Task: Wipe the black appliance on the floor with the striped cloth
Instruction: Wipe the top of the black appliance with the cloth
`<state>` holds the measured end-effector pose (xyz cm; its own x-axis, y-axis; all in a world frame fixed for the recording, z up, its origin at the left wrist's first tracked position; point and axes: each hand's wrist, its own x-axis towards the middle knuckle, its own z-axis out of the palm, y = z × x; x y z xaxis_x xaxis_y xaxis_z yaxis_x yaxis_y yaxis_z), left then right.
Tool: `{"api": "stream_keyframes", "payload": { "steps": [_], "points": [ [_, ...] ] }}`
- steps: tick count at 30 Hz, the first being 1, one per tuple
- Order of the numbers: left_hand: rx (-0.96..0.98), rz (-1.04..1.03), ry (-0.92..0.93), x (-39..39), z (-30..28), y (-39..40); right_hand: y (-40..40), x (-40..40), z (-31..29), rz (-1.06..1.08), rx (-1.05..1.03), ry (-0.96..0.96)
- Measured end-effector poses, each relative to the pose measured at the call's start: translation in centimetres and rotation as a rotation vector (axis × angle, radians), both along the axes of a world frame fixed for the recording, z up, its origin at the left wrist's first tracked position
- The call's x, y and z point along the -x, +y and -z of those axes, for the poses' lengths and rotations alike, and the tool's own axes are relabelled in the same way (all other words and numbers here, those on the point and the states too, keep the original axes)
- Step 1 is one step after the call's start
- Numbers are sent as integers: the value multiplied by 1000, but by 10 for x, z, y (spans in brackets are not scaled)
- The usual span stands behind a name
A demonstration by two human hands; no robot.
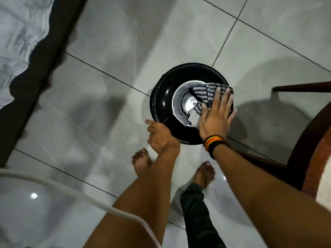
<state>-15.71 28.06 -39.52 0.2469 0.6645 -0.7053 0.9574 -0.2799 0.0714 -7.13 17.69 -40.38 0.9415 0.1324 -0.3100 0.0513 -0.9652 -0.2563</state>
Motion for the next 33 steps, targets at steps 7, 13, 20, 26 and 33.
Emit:
{"api": "stream_keyframes", "payload": {
  "steps": [7, 13, 20, 26, 33],
  "points": [
    [54, 25, -39, 5, -2, 1, -23, 77, 21, -512, 120, -94],
    [68, 64, -24, 5, -4, 3, -26, 39, 14, -12, -88, -17],
    [65, 45, -82, 4, -4, -2, 8, -20, 1, 233, -87, 61],
    [67, 43, -71, 1, -7, 0, 44, 19, -5, -318, 34, 57],
    [139, 110, -199, 11, -35, 25, 19, 2, -32, 208, -170, 36]
  ]
}}
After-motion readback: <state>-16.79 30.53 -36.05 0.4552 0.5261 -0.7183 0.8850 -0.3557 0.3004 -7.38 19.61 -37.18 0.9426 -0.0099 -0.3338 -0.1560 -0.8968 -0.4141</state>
